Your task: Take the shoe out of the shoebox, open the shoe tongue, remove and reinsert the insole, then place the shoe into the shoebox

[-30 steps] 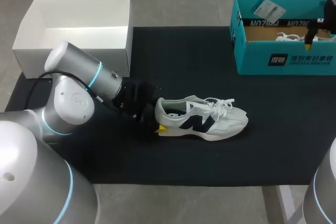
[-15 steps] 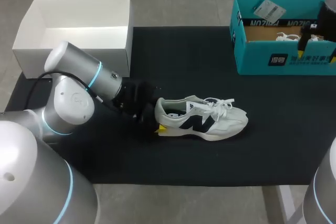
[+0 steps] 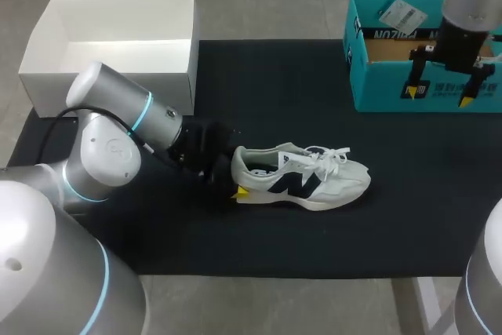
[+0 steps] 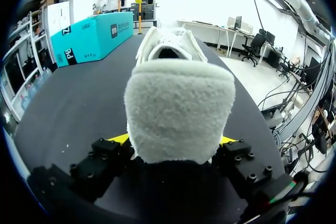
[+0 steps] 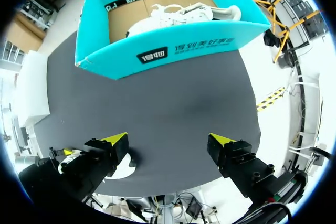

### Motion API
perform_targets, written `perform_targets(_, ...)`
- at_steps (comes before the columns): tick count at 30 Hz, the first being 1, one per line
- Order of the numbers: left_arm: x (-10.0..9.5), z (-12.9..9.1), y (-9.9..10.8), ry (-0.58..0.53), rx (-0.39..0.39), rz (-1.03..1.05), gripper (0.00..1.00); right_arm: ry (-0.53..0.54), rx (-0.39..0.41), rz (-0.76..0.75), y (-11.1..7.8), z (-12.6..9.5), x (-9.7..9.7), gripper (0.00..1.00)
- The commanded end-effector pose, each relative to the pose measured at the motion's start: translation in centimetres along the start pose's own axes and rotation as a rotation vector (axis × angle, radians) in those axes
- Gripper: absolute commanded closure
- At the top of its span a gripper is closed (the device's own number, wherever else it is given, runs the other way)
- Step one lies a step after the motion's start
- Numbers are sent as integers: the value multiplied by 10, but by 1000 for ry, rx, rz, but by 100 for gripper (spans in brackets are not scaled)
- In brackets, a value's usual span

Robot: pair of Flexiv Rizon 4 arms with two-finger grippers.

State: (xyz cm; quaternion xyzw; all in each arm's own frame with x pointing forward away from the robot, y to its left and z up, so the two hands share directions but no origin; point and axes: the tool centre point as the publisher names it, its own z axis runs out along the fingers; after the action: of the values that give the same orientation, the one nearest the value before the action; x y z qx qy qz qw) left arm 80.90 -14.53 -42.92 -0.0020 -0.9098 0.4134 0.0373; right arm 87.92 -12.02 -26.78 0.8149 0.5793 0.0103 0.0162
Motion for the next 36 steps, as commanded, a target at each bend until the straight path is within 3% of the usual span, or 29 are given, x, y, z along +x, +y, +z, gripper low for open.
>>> perform_targets(1, 0, 0, 0, 1, 0, 0, 100, -27, -29, 2, -27, -8, 15, 0)
perform_targets(10, 0, 0, 0, 1, 0, 0, 100, -35, -16, -42, -58, -13, 56, 0)
perform_targets(19, 0, 0, 0, 1, 0, 0, 100, -60, 17, -67, -105, -10, 104, 0)
perform_targets(29, 0, 0, 0, 1, 0, 0, 100, -57, 40, -65, -155, -4, 138, 0)
perform_targets(36, 0, 0, 0, 1, 0, 0, 100, -58, 16, -64, -178, -2, 161, 0)
